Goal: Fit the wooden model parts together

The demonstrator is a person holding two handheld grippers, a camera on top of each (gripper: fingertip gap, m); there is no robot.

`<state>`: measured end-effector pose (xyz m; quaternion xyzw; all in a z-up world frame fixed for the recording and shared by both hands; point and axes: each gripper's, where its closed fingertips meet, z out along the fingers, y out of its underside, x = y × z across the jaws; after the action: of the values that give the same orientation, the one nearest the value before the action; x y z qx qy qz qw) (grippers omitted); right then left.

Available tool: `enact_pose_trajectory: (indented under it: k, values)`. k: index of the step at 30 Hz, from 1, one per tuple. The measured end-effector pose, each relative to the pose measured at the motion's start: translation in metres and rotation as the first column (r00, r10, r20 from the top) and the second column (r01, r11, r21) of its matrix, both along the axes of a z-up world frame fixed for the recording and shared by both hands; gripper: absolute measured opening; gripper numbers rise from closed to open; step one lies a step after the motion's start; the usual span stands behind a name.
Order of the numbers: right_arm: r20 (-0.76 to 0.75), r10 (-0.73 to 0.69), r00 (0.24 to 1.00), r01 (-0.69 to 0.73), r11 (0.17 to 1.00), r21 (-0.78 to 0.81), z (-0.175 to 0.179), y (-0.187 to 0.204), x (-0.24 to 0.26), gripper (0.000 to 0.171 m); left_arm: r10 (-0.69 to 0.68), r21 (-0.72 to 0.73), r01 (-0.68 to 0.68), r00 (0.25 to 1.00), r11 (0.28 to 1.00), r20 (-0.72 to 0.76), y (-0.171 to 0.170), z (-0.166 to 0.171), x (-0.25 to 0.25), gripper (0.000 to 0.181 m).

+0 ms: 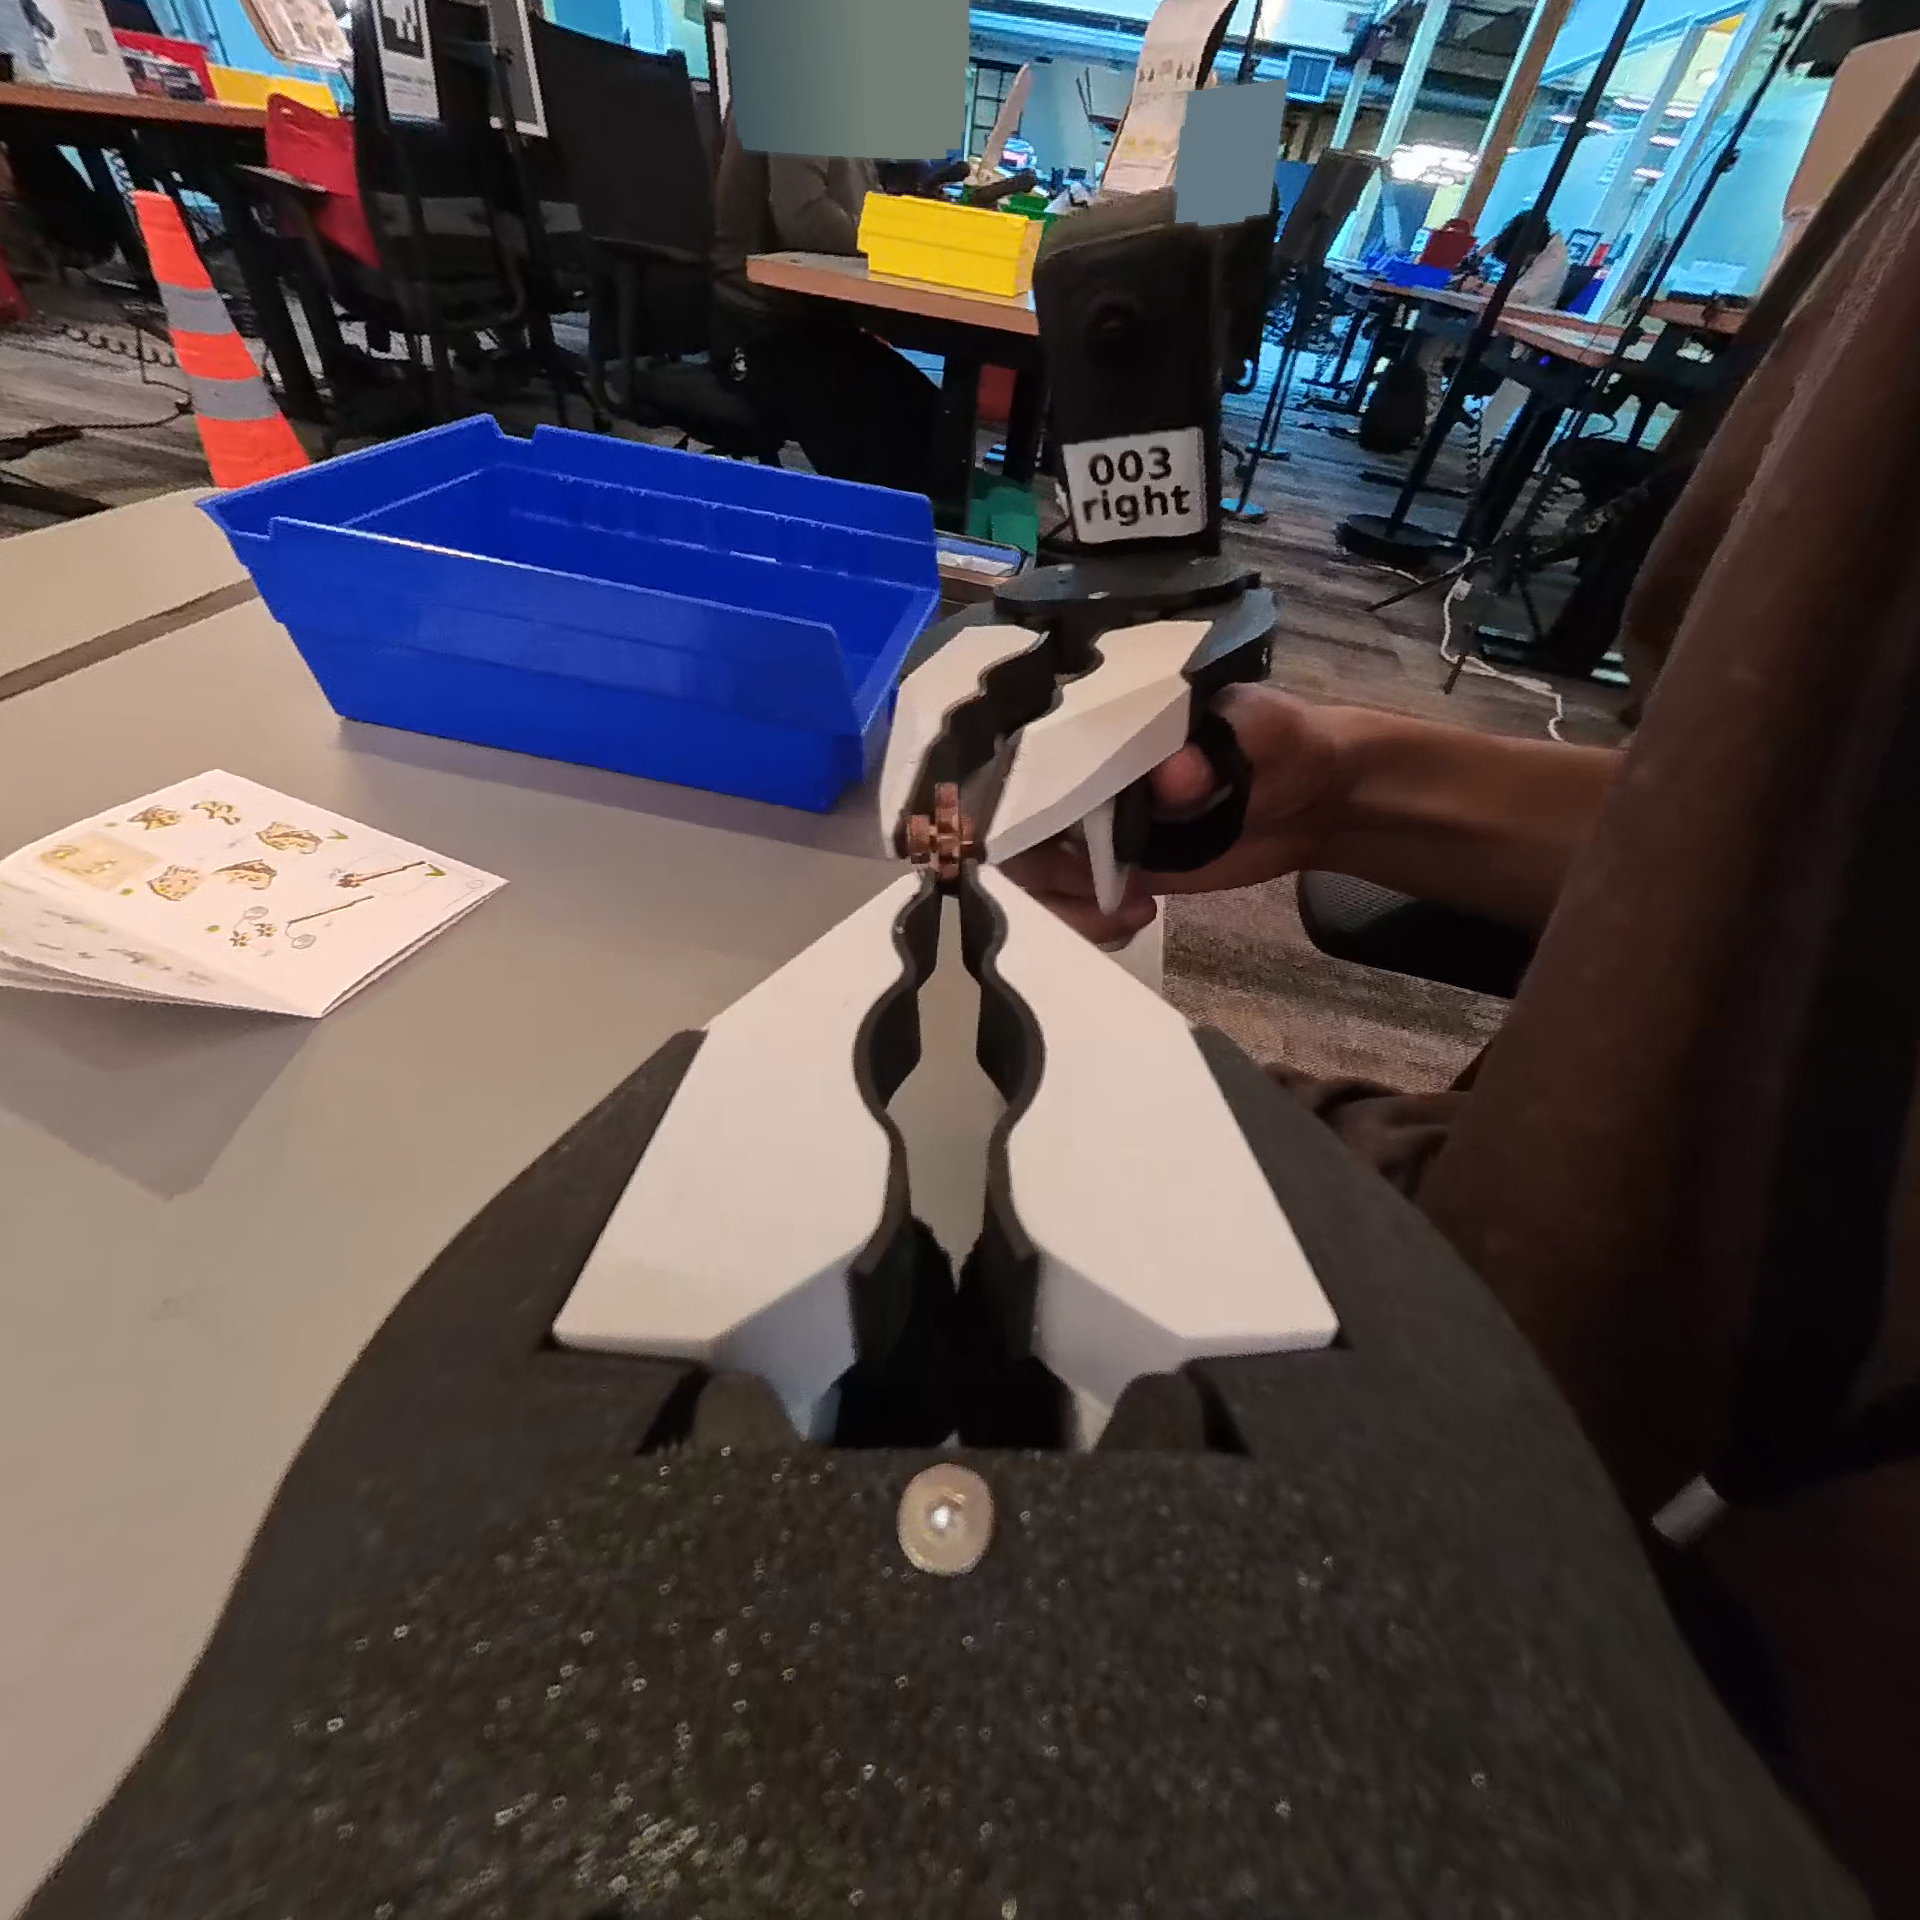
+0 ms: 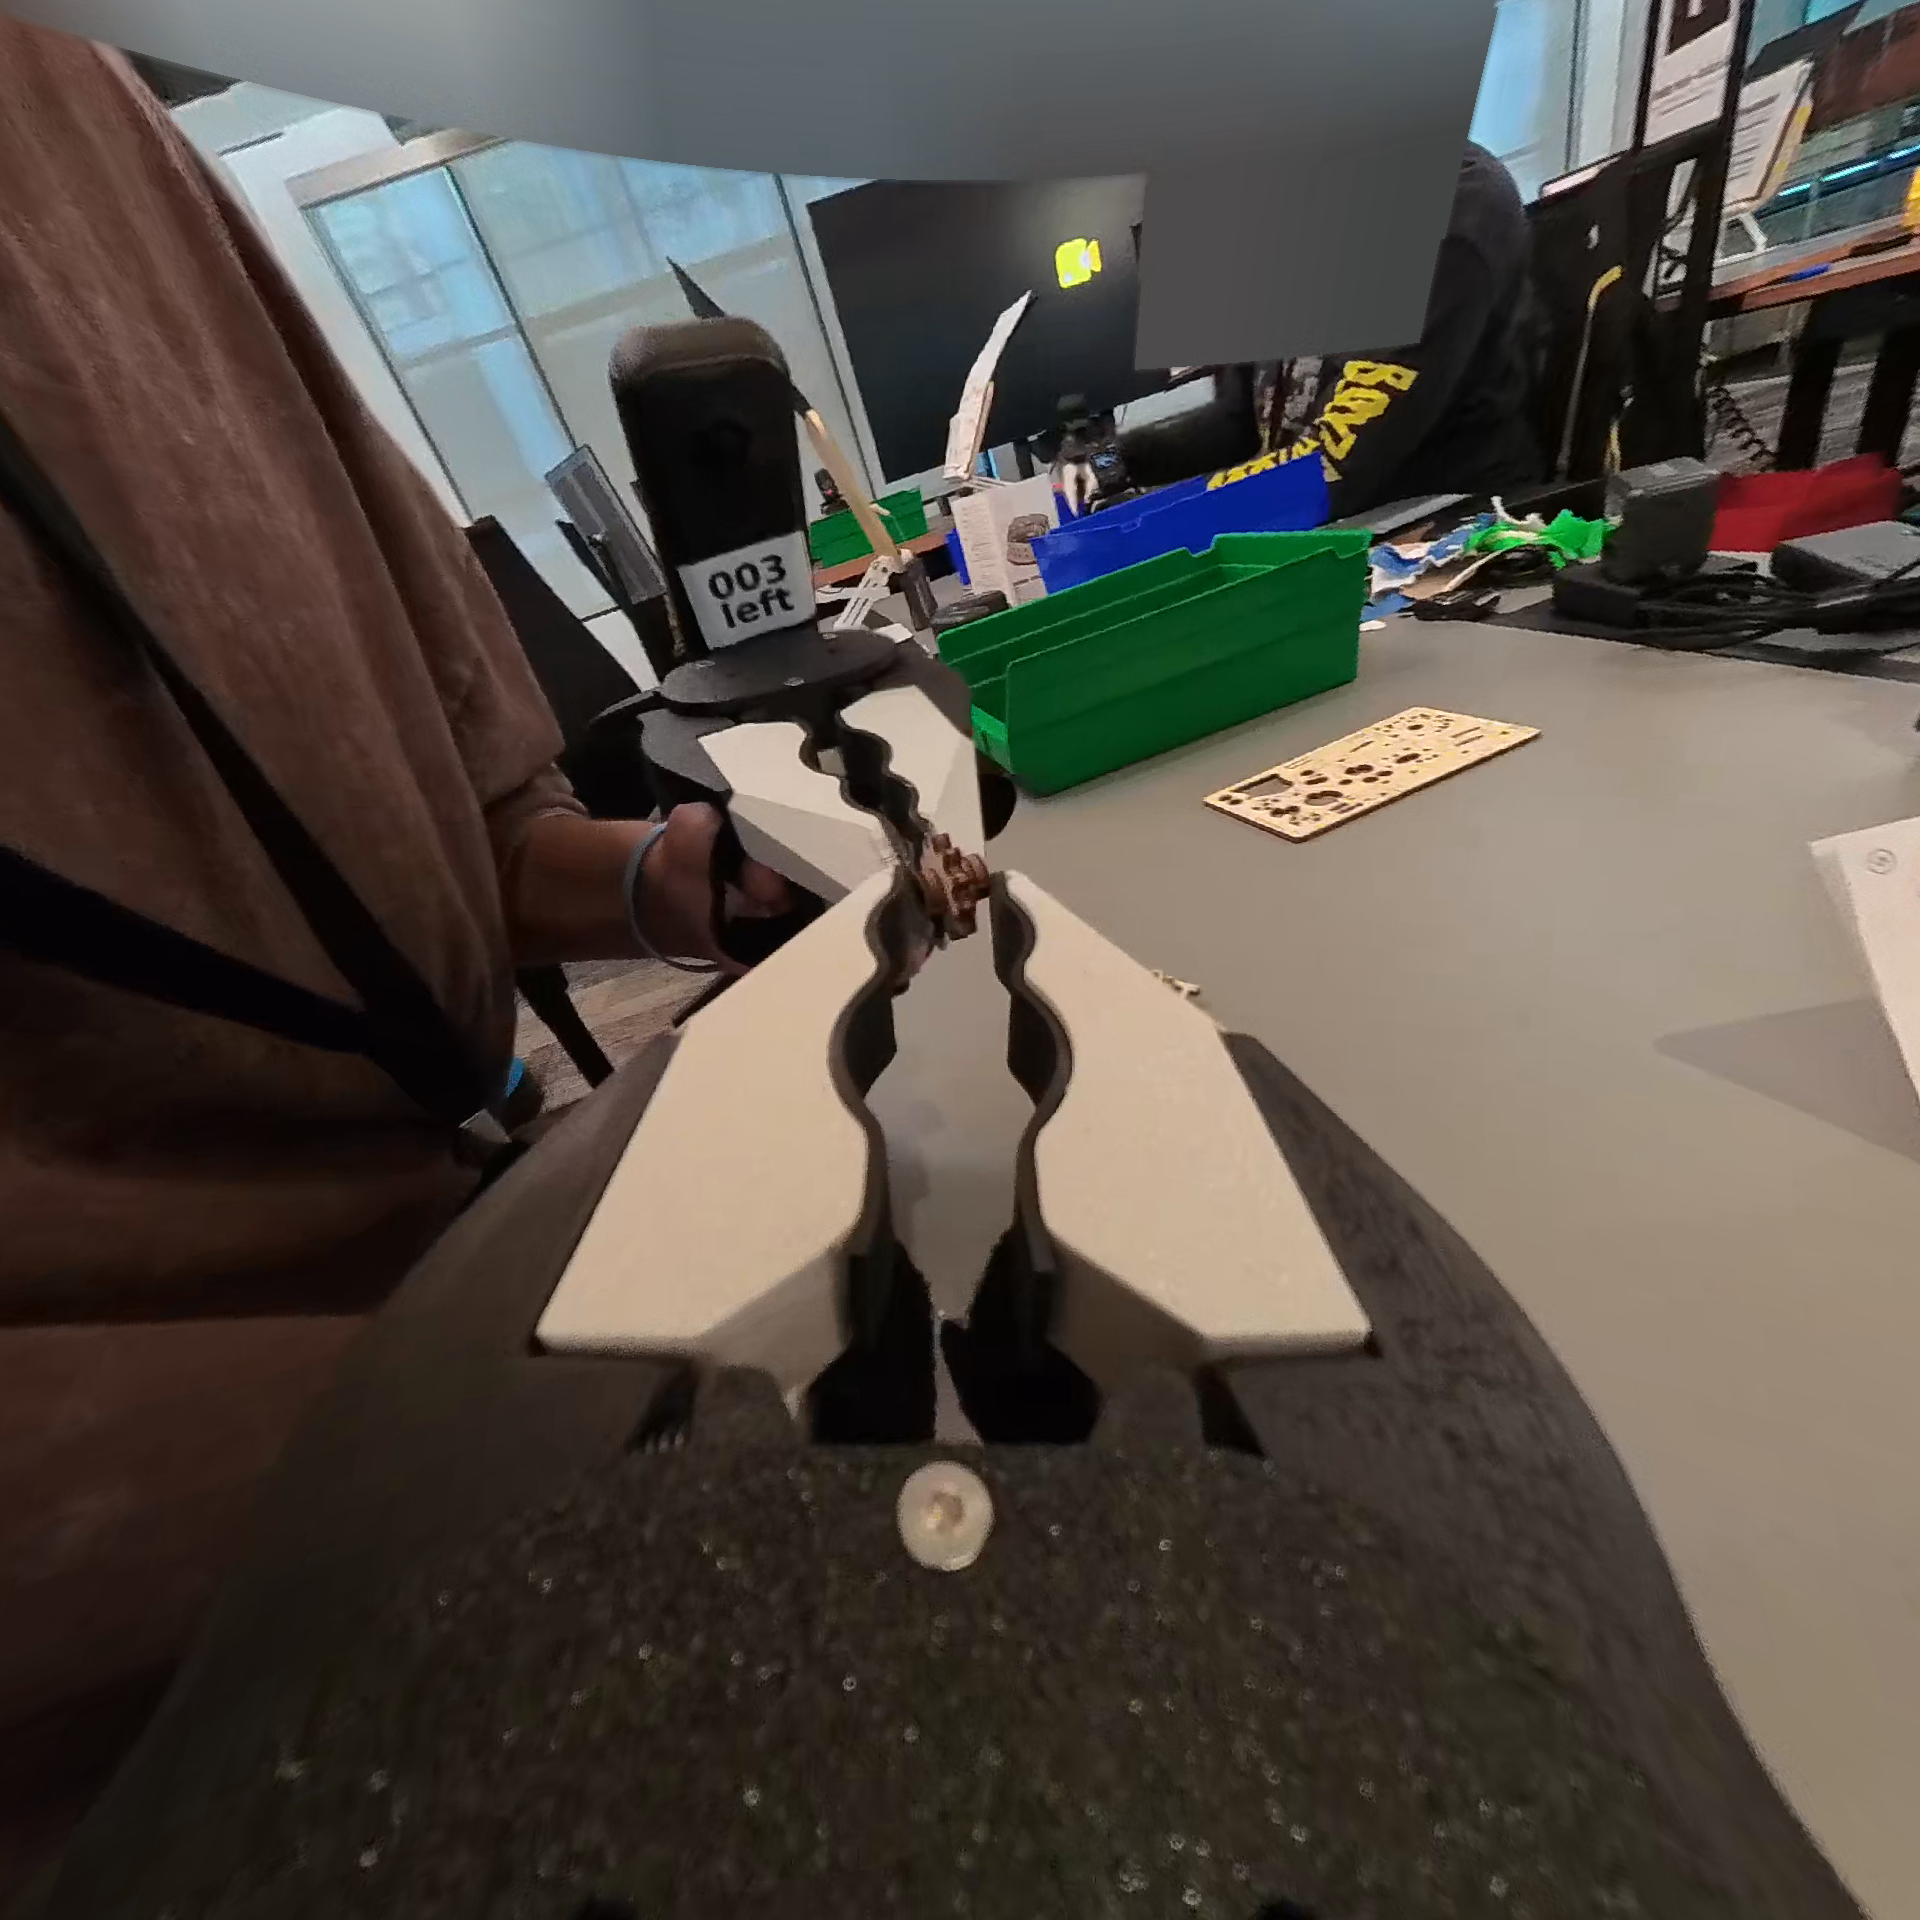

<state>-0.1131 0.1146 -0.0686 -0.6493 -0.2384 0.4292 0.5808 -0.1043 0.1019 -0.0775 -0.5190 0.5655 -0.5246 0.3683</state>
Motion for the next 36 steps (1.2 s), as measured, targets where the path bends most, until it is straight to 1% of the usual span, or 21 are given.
enact_pose_trajectory:
  k: [3, 5, 9, 12, 14, 16, 18, 21, 23, 24, 25, 27, 29, 32, 36]
  values:
    - [-0.009, 0.056, 0.998, -0.056, 0.998, 0.024, 0.004, -0.007, -0.008, 0.013, -0.072, -0.047, 0.073, 0.997, 0.996, 0.019, -0.009, 0.004, -0.007, 0.001]
    - [-0.013, 0.08, 0.997, -0.08, 0.997, 0.024, 0.005, -0.01, -0.012, 0.013, -0.103, -0.04, 0.103, 0.995, 0.994, 0.018, -0.011, 0.005, -0.011, 0.001]
    - [0.017, 0.099, 0.995, -0.099, 0.995, 0.019, 0.001, -0.011, -0.015, 0.013, -0.074, 0.104, 0.076, 0.997, 0.992, -0.02, -0.011, 0.0, -0.014, 0.001]
    - [0.079, 0.104, 0.991, -0.11, 0.991, 0.076, 0.002, -0.016, -0.018, 0.013, -0.052, 0.248, 0.06, 0.998, 0.967, -0.037, -0.015, 0.001, -0.017, 0.001]
    - [0.063, 0.137, 0.989, -0.141, 0.987, 0.077, 0.005, -0.021, -0.02, 0.013, -0.051, 0.288, 0.058, 0.998, 0.956, -0.031, -0.019, 0.004, -0.018, 0.002]
    - [0.082, 0.141, 0.987, -0.147, 0.986, 0.082, 0.005, -0.022, -0.021, 0.013, -0.047, 0.303, 0.055, 0.998, 0.951, -0.034, -0.02, 0.004, -0.019, 0.002]
    - [0.066, 0.144, 0.987, -0.148, 0.987, 0.06, 0.003, -0.02, -0.021, 0.013, -0.035, 0.321, 0.047, 0.998, 0.946, -0.043, -0.019, 0.002, -0.019, 0.002]
    - [0.009, 0.123, 0.992, -0.123, 0.992, -0.015, -0.001, -0.011, -0.018, 0.014, 0.022, 0.331, -0.004, 0.998, 0.944, -0.051, -0.008, -0.002, -0.017, 0.002]
    - [0.015, 0.061, 0.998, -0.06, 0.997, -0.037, -0.005, -0.001, -0.015, 0.017, 0.099, 0.369, -0.076, 0.994, 0.926, -0.043, 0.004, -0.004, -0.014, 0.001]
    - [0.027, 0.032, 0.999, -0.031, 0.999, -0.031, -0.007, 0.003, -0.013, 0.024, 0.146, 0.409, -0.118, 0.989, 0.905, -0.038, 0.01, -0.005, -0.013, 0.001]
    - [0.036, 0.004, 0.999, -0.003, 1.0, -0.026, -0.008, 0.006, -0.013, 0.027, 0.193, 0.455, -0.159, 0.981, 0.876, -0.03, 0.016, -0.005, -0.013, 0.001]
    - [0.044, -0.042, 0.998, 0.044, 0.998, -0.038, -0.011, 0.012, -0.012, 0.027, 0.261, 0.521, -0.217, 0.965, 0.825, -0.011, 0.024, -0.005, -0.014, 0.001]
    - [-0.008, -0.093, 0.996, 0.092, 0.994, -0.059, -0.007, 0.02, -0.01, 0.031, 0.333, 0.552, -0.284, 0.943, 0.784, 0.012, 0.032, -0.004, -0.015, 0.001]
    - [-0.114, -0.159, 0.981, 0.146, 0.982, -0.118, -0.001, 0.03, -0.011, 0.034, 0.413, 0.535, -0.369, 0.91, 0.76, 0.041, 0.039, -0.001, -0.016, 0.001]
    - [-0.237, -0.184, 0.954, 0.145, 0.974, -0.176, 0.006, 0.035, -0.019, 0.029, 0.485, 0.485, -0.454, 0.872, 0.747, 0.07, 0.044, 0.004, -0.019, 0.001]
